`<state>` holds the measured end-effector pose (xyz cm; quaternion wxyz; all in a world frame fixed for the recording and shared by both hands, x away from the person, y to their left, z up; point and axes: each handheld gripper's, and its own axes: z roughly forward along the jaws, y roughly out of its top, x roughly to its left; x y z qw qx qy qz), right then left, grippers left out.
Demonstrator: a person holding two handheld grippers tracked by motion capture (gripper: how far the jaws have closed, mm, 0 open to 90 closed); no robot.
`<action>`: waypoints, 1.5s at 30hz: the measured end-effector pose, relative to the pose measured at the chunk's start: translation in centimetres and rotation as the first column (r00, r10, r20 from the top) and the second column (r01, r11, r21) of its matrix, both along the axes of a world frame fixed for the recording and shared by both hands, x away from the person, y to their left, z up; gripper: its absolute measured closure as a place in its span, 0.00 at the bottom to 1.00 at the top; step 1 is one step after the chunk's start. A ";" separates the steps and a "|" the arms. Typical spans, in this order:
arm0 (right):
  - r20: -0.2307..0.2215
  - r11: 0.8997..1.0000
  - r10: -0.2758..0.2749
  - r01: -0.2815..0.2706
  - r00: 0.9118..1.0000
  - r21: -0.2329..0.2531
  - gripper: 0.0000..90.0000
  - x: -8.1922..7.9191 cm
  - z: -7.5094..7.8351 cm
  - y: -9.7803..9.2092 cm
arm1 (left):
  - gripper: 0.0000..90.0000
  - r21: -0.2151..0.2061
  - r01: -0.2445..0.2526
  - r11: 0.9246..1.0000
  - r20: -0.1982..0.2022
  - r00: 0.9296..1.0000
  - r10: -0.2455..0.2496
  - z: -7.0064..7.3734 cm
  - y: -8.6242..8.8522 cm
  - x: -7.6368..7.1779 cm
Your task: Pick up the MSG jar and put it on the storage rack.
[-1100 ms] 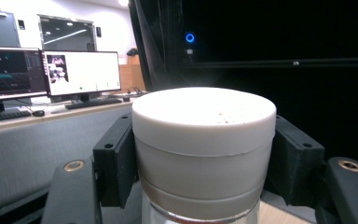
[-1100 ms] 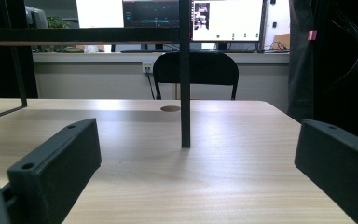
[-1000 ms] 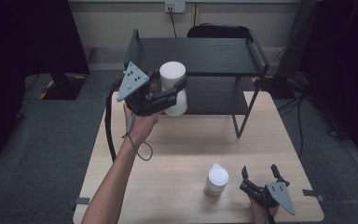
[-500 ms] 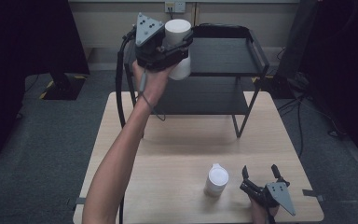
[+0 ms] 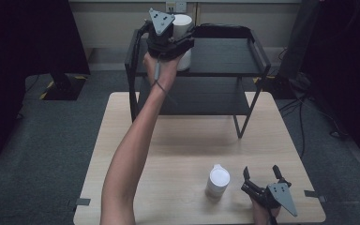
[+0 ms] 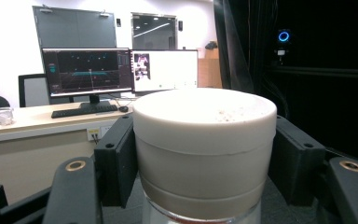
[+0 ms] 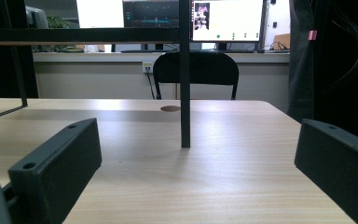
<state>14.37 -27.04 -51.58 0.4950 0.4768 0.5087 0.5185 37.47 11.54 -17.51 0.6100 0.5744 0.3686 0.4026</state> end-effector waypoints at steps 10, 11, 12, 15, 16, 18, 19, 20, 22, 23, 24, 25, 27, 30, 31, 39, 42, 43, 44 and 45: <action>-0.001 1.000 -0.001 0.001 1.000 0.000 0.00 0.0 0.0 0.0 | 0.38 0.000 -0.001 1.000 0.016 1.000 0.001 -0.5 0.0 -0.1; 0.000 1.000 0.000 0.000 1.000 -0.001 0.00 0.0 0.0 0.0 | 0.38 0.000 0.000 1.000 0.020 1.000 0.000 -0.6 0.0 0.0; 0.000 1.000 0.000 0.000 1.000 0.000 0.00 0.0 0.0 0.0 | 0.38 -0.001 -0.001 1.000 0.020 1.000 0.001 -0.6 0.0 0.0; 0.000 1.000 -0.001 0.001 1.000 0.000 0.00 0.0 0.0 0.0 | 0.38 -0.003 0.001 1.000 0.013 1.000 -0.001 -0.5 0.0 0.0; 0.000 1.000 -0.001 0.001 1.000 0.000 0.00 0.0 0.0 0.0 | 0.38 -0.003 0.001 1.000 0.013 1.000 -0.001 -0.5 0.1 0.0; 0.000 1.000 -0.001 0.001 1.000 0.000 0.00 0.0 0.0 0.0 | 0.38 -0.003 0.001 1.000 0.009 1.000 -0.001 -0.4 0.0 0.0; 0.000 1.000 -0.001 0.001 1.000 -0.001 0.00 0.0 0.0 0.0 | 0.38 -0.002 0.000 1.000 0.007 1.000 0.000 -0.3 0.0 0.0; -0.001 1.000 -0.001 0.001 1.000 0.000 0.00 0.0 0.0 0.0 | 0.38 -0.001 0.000 1.000 0.005 1.000 0.000 -0.3 0.0 0.0; 0.000 1.000 -0.001 0.001 1.000 0.000 0.00 0.0 0.0 0.0 | 0.38 -0.001 0.000 1.000 0.002 1.000 0.000 -0.2 0.0 0.0; 0.000 1.000 -0.001 0.001 1.000 0.000 0.00 0.0 0.0 0.0 | 0.38 0.000 0.000 1.000 0.002 1.000 0.000 -0.2 0.0 0.0; 0.000 1.000 -0.001 0.001 1.000 0.001 0.00 0.0 0.0 0.0 | 0.38 -0.001 0.000 1.000 0.002 1.000 0.001 -0.2 0.0 0.0; 0.000 1.000 -0.001 0.001 1.000 0.001 0.00 0.0 0.0 0.0 | 0.38 0.000 0.000 1.000 0.002 1.000 0.000 -0.2 0.0 0.0; 0.000 1.000 0.001 -0.001 1.000 0.003 0.00 0.0 0.0 0.0 | 0.38 0.000 0.001 1.000 0.001 1.000 -0.001 -0.2 0.1 0.0; 0.000 1.000 0.001 -0.001 1.000 0.002 0.00 0.0 0.0 0.0 | 0.38 0.000 -0.002 1.000 -0.002 1.000 0.002 -0.1 0.0 -0.1; 0.000 1.000 0.002 -0.002 1.000 0.002 0.00 0.0 0.0 0.0 | 0.37 -0.006 0.003 1.000 -0.009 1.000 -0.003 0.0 0.0 -0.1; 0.001 1.000 0.006 -0.006 1.000 0.004 0.00 0.0 0.0 -0.1 | 0.01 -0.021 -0.049 0.999 -0.008 0.999 0.049 -0.6 -0.6 -0.2; 0.001 1.000 0.004 -0.004 1.000 0.005 0.00 0.0 0.0 -0.1 | 0.00 -0.016 -0.045 0.999 -0.014 0.999 0.045 -0.4 -0.5 -0.3; 0.001 1.000 0.004 -0.004 1.000 0.005 0.00 0.0 0.0 -0.1 | 0.00 -0.019 -0.039 0.999 -0.021 0.999 0.038 -0.3 -0.4 -0.3; 0.001 1.000 0.005 -0.005 1.000 0.005 0.00 0.0 0.0 -0.1 | 0.00 -0.025 -0.040 0.999 -0.024 0.999 0.039 -0.3 -0.3 -0.6; 0.001 1.000 0.005 -0.005 1.000 0.005 0.00 0.0 0.0 -0.1 | 0.00 -0.025 -0.040 0.999 -0.024 0.999 0.039 -0.3 -0.3 -0.6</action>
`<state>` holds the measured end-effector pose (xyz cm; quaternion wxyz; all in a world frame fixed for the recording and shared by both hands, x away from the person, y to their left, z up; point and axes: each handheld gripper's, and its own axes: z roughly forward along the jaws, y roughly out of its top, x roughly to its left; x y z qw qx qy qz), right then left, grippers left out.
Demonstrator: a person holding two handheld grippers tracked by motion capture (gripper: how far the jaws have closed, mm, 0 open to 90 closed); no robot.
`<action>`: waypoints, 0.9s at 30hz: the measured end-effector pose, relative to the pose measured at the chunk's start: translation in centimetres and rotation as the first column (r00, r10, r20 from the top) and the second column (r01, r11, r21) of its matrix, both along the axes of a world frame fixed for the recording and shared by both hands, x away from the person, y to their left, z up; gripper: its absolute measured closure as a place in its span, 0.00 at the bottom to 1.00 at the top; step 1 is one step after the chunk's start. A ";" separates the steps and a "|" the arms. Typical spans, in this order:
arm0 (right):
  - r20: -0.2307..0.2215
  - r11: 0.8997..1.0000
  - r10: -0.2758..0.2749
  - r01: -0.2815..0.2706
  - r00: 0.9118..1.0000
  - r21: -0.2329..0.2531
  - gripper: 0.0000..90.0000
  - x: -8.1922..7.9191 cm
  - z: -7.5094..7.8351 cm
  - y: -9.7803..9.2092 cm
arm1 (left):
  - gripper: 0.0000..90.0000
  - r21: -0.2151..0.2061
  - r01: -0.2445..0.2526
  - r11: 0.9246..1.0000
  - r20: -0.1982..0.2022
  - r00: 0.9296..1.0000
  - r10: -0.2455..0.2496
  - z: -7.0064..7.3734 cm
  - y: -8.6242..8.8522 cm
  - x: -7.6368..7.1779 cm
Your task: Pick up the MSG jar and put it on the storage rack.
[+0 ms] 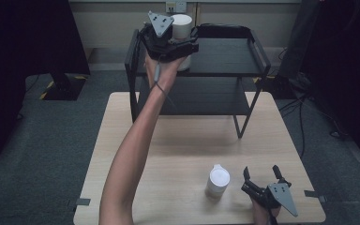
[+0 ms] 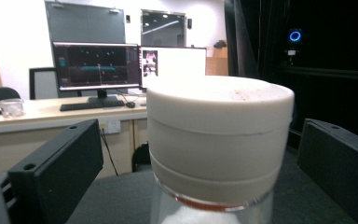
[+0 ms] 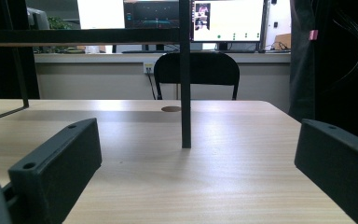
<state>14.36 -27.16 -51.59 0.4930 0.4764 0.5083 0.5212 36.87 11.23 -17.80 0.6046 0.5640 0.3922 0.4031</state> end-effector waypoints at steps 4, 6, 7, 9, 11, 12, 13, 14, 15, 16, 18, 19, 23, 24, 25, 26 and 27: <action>-0.001 1.000 0.001 -0.001 1.000 -0.001 0.00 0.0 0.0 0.0 | 0.00 0.000 -0.002 1.000 -0.003 1.000 0.002 -0.1 0.1 -0.5; -0.001 1.000 0.002 -0.002 1.000 -0.005 0.00 0.0 0.0 0.0 | 0.00 -0.035 0.014 0.999 -0.020 1.000 -0.015 -0.2 0.5 -0.6; -0.002 1.000 0.002 -0.002 1.000 -0.005 0.00 0.0 0.0 0.0 | 0.00 -0.035 0.014 0.999 -0.020 1.000 -0.015 -0.2 0.5 -0.6; -0.002 1.000 0.002 -0.002 1.000 -0.004 0.00 0.0 0.0 0.0 | 0.00 -0.048 0.010 0.999 -0.019 1.000 -0.011 -0.4 0.5 -0.9; -0.001 1.000 0.002 -0.002 1.000 -0.003 0.00 0.0 0.0 0.0 | 0.00 -0.036 0.005 0.999 -0.008 1.000 -0.006 -0.5 0.5 -1.3; -0.002 1.000 0.002 -0.002 1.000 -0.003 0.00 0.0 0.0 0.0 | 0.00 -0.030 0.006 1.000 -0.009 1.000 -0.007 -0.5 0.5 -1.5; -0.001 1.000 0.002 -0.002 1.000 -0.004 0.00 0.0 0.0 0.0 | 0.00 -0.029 0.008 1.000 -0.008 1.000 -0.008 -0.5 0.5 -1.6; -0.002 1.000 0.002 -0.002 1.000 -0.003 0.00 0.0 0.0 0.0 | 0.00 -0.025 0.007 1.000 -0.007 1.000 -0.007 -0.4 0.5 -1.8; -0.001 1.000 0.002 -0.002 1.000 -0.004 0.00 0.0 0.0 0.0 | 0.00 -0.026 0.007 1.000 -0.005 1.000 -0.007 -0.4 0.5 -1.9; -0.002 1.000 0.002 -0.002 1.000 -0.003 0.00 0.0 0.0 0.0 | 0.00 -0.025 0.008 1.000 0.000 1.000 -0.008 -0.4 0.5 -2.1; 0.000 1.000 0.004 -0.004 1.000 -0.001 0.00 0.0 0.0 0.0 | 0.00 -0.018 0.007 1.000 0.006 1.000 -0.007 -0.4 0.6 -2.7; 0.001 1.000 0.003 -0.003 1.000 0.001 0.00 0.0 0.0 -0.1 | 0.00 -0.016 0.013 1.000 0.003 1.000 -0.013 -0.4 0.7 -3.0; 0.003 1.000 0.004 -0.004 1.000 0.006 0.00 0.0 -0.1 -0.1 | 0.00 0.024 0.014 1.000 0.029 0.999 -0.014 -0.8 1.1 -4.5; 0.003 1.000 0.005 -0.005 1.000 0.005 0.00 0.0 -0.1 -0.1 | 0.00 0.018 0.014 1.000 0.028 1.000 -0.015 -0.8 1.3 -4.7; 0.003 1.000 0.005 -0.005 1.000 0.003 0.00 0.0 -0.1 -0.1 | 0.00 0.010 0.014 1.000 0.027 1.000 -0.014 -0.9 1.4 -4.9; 0.002 1.000 0.005 -0.005 1.000 0.003 0.00 0.0 0.0 -0.1 | 0.00 0.006 0.013 1.000 0.022 1.000 -0.013 -0.8 1.5 -5.0; 0.002 1.000 0.005 -0.005 1.000 0.002 0.00 0.0 0.0 -0.1 | 0.00 -0.001 0.013 1.000 0.019 1.000 -0.013 -0.9 1.7 -5.2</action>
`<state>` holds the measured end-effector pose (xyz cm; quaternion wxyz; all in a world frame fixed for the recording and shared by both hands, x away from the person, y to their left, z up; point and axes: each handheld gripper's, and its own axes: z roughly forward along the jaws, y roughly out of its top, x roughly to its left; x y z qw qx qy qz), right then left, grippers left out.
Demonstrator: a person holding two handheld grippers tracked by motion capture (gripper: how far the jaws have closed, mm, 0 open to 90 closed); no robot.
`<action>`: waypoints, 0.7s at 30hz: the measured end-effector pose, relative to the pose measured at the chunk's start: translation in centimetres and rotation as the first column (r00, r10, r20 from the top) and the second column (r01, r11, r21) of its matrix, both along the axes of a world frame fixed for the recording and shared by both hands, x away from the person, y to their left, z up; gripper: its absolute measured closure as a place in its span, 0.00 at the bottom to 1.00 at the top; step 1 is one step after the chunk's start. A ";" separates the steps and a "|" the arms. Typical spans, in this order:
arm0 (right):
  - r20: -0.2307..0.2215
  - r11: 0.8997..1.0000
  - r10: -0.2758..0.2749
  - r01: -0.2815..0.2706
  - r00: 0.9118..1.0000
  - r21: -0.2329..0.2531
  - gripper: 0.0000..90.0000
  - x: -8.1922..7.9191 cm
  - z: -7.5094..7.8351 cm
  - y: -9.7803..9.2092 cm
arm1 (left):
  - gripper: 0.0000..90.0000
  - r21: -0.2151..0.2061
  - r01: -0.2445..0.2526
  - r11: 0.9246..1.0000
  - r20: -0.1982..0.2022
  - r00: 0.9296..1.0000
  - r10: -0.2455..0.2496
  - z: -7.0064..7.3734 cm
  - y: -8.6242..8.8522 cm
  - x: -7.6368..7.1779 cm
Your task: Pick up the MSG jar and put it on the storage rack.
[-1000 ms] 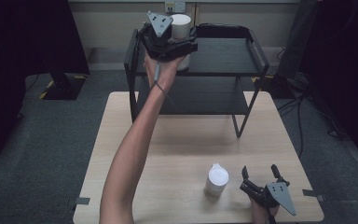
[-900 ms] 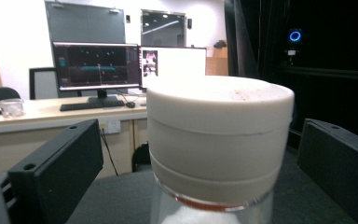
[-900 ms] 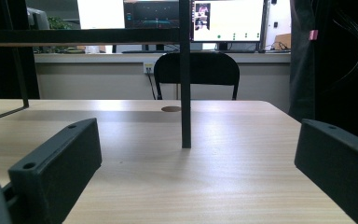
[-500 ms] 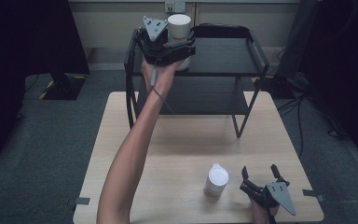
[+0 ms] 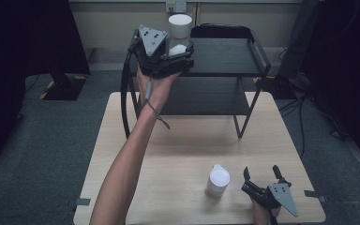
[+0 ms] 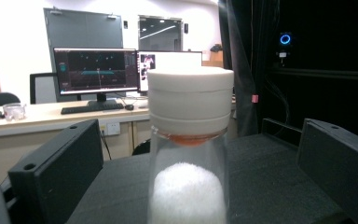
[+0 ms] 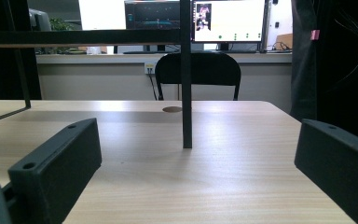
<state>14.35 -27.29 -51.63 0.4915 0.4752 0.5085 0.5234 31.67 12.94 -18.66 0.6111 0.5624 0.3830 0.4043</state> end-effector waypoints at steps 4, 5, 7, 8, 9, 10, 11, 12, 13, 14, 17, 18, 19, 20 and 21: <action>0.000 1.000 -0.004 0.004 1.000 -0.004 0.00 0.0 0.0 0.1 | 0.00 -0.006 0.001 1.000 0.010 1.000 -0.001 -0.4 0.6 -1.1; -0.001 1.000 -0.004 0.004 1.000 -0.005 0.00 0.0 0.0 0.1 | 0.00 -0.002 0.001 1.000 0.016 1.000 -0.001 -0.6 0.7 -1.4; -0.003 1.000 -0.005 0.005 1.000 -0.009 0.00 0.0 0.1 0.2 | 0.00 -0.006 -0.001 1.000 0.024 1.000 0.001 -1.1 1.1 -1.9; -0.003 1.000 -0.005 0.005 1.000 -0.008 0.00 0.0 0.0 0.2 | 0.00 -0.016 -0.003 1.000 0.025 1.000 0.003 -1.5 1.2 -2.2; -0.003 1.000 -0.007 0.007 1.000 -0.008 0.00 0.0 0.0 0.2 | 0.00 -0.026 -0.004 1.000 0.020 1.000 0.005 -1.8 1.5 -2.4; -0.003 1.000 -0.007 0.007 1.000 -0.009 0.00 0.0 0.1 0.2 | 0.00 -0.035 -0.006 0.999 0.018 1.000 0.006 -2.1 1.7 -2.6; -0.002 1.000 -0.007 0.007 1.000 -0.009 0.00 0.0 0.0 0.2 | 0.00 -0.046 -0.008 0.999 0.017 1.000 0.008 -2.4 1.9 -2.9; -0.002 1.000 -0.007 0.007 1.000 -0.009 0.00 0.0 0.0 0.2 | 0.00 -0.061 -0.008 0.998 0.013 1.000 0.009 -2.8 2.1 -3.1; -0.002 1.000 -0.007 0.007 1.000 -0.009 0.00 0.0 0.0 0.2 | 0.00 -0.069 -0.015 0.997 0.013 1.000 0.015 -3.2 2.2 -3.4; -0.002 1.000 -0.007 0.007 1.000 -0.009 0.00 0.0 0.0 0.2 | 0.00 -0.063 -0.020 0.998 0.013 1.000 0.021 -3.5 2.3 -3.7; -0.003 1.000 -0.007 0.007 1.000 -0.009 0.00 0.0 0.1 0.2 | 0.00 -0.045 -0.041 0.998 0.019 0.999 0.041 -4.4 2.7 -4.7; -0.003 1.000 -0.007 0.007 1.000 -0.009 0.00 0.0 0.1 0.2 | 0.00 -0.051 -0.050 0.997 0.024 0.998 0.051 -4.7 2.8 -5.1; -0.003 1.000 -0.007 0.007 1.000 -0.009 0.00 0.0 0.1 0.2 | 0.00 -0.057 -0.054 0.997 0.029 0.998 0.056 -5.0 3.0 -5.4; -0.003 1.000 -0.007 0.007 1.000 -0.009 0.00 0.0 0.1 0.2 | 0.00 -0.060 -0.056 0.997 0.025 0.998 0.057 -5.2 3.2 -5.7; -0.003 1.000 -0.007 0.007 1.000 -0.009 0.00 0.0 0.0 0.2 | 0.00 -0.065 -0.055 0.996 0.025 0.998 0.057 -5.5 3.4 -6.0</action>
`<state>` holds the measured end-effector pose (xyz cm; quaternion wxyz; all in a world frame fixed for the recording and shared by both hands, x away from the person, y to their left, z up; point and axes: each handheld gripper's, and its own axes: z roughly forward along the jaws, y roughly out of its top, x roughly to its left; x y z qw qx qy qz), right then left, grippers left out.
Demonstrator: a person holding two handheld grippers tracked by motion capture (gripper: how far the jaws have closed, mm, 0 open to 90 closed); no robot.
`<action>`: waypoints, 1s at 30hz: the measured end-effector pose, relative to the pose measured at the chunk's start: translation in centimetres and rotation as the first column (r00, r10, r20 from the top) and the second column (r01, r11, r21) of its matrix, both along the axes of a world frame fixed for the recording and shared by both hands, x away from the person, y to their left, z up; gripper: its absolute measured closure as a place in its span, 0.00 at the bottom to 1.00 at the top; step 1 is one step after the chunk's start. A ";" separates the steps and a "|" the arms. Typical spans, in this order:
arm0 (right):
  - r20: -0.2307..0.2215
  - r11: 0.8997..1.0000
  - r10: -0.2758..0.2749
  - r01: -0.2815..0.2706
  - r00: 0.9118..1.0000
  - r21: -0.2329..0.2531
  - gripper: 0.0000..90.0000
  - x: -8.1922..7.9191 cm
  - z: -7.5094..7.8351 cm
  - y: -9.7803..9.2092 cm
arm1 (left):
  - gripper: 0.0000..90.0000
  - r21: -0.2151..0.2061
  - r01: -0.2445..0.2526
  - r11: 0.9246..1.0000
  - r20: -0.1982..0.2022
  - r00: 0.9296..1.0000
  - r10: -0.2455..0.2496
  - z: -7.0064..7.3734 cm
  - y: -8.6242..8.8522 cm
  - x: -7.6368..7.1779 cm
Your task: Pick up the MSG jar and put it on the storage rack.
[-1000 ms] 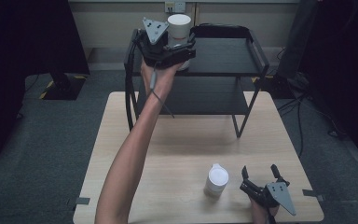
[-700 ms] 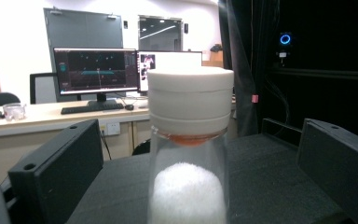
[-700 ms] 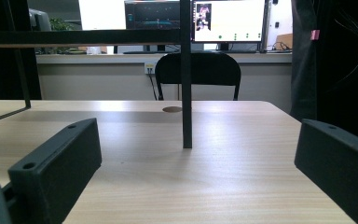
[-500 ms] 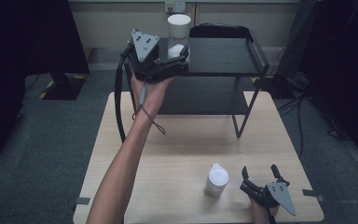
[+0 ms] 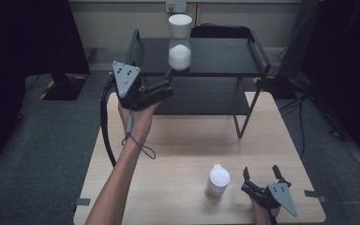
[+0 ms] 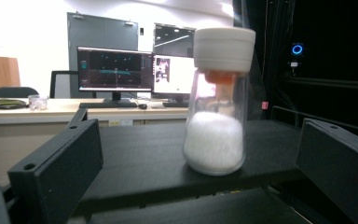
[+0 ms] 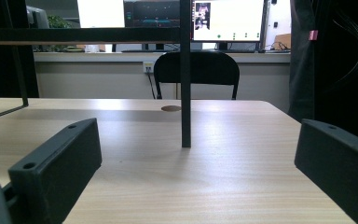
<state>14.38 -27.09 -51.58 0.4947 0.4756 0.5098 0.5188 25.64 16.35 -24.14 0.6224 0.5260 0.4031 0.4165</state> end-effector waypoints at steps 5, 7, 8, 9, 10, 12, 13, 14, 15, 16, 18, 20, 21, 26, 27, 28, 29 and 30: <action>0.000 1.000 -0.004 0.004 1.000 0.000 0.00 0.0 0.0 0.1 | 0.00 -0.002 0.007 1.000 0.016 1.000 -0.007 -1.4 1.0 -1.5; 0.000 1.000 -0.007 0.007 1.000 0.000 0.00 0.0 0.0 0.1 | 0.00 0.015 -0.011 1.000 0.028 1.000 0.010 -2.1 1.0 -2.3; 0.000 1.000 -0.009 0.009 1.000 0.000 0.00 0.0 0.0 0.1 | 0.00 0.029 -0.021 0.999 0.030 0.999 0.020 -2.4 0.9 -2.8; 0.000 1.000 -0.010 0.010 1.000 -0.001 0.00 0.0 0.0 0.2 | 0.00 0.037 -0.030 0.999 0.028 0.999 0.029 -2.7 0.9 -3.2; 0.000 1.000 -0.012 0.012 1.000 0.000 0.00 0.0 0.0 0.2 | 0.00 0.039 -0.037 0.999 0.025 0.999 0.036 -3.0 0.9 -3.5; 0.000 1.000 -0.013 0.013 1.000 -0.001 0.00 0.0 0.0 0.2 | 0.00 0.027 -0.030 0.999 0.020 0.999 0.029 -3.9 1.1 -4.1; 0.000 1.000 -0.014 0.014 1.000 -0.001 0.00 0.0 0.0 0.2 | 0.00 0.020 -0.040 0.999 0.013 0.999 0.040 -4.4 1.0 -4.4; 0.000 1.000 -0.014 0.014 1.000 -0.001 0.00 0.0 0.0 0.2 | 0.00 0.011 -0.044 0.999 0.005 0.999 0.044 -4.9 1.0 -4.6; 0.000 1.000 -0.014 0.014 1.000 -0.001 0.00 0.0 0.0 0.2 | 0.00 0.000 -0.036 0.999 -0.018 0.999 0.036 -5.1 1.1 -4.7; 0.000 1.000 -0.014 0.014 1.000 -0.001 0.00 0.0 0.0 0.2 | 0.00 -0.010 -0.038 0.999 -0.026 0.999 0.038 -5.7 1.1 -5.0; 0.000 1.000 -0.014 0.014 1.000 -0.001 0.00 0.0 0.0 0.2 | 0.00 -0.004 -0.050 0.999 -0.015 0.999 0.050 -6.8 0.8 -5.5; 0.000 1.000 -0.014 0.014 1.000 -0.001 0.00 0.0 0.0 0.2 | 0.00 0.014 -0.054 0.998 0.002 0.999 0.054 -7.8 0.6 -5.8; 0.000 1.000 -0.014 0.014 1.000 -0.001 0.00 0.0 0.0 0.2 | 0.00 0.021 -0.048 0.999 -0.004 0.999 0.048 -8.1 0.5 -5.9; 0.000 1.000 -0.014 0.014 1.000 -0.001 0.00 0.0 0.0 0.2 | 0.00 0.009 -0.105 0.994 -0.011 0.994 0.105 -10.7 -0.5 -7.4; 0.000 1.000 -0.014 0.014 1.000 -0.001 0.00 0.0 0.0 0.2 | 0.00 -0.007 -0.134 0.991 -0.024 0.991 0.133 -11.2 -1.0 -7.8; 0.000 1.000 -0.014 0.014 1.000 -0.001 0.00 0.0 0.0 0.2 | 0.00 -0.013 -0.157 0.987 -0.035 0.987 0.157 -11.6 -1.3 -8.1; 0.000 1.000 -0.014 0.014 1.000 -0.001 0.00 0.0 0.0 0.2 | 0.00 -0.003 -0.181 0.984 -0.022 0.983 0.180 -12.4 -1.6 -8.5; 0.000 1.000 -0.014 0.014 1.000 -0.001 0.00 0.0 0.0 0.2 | 0.00 0.003 -0.185 0.983 -0.003 0.983 0.185 -13.3 -1.7 -8.7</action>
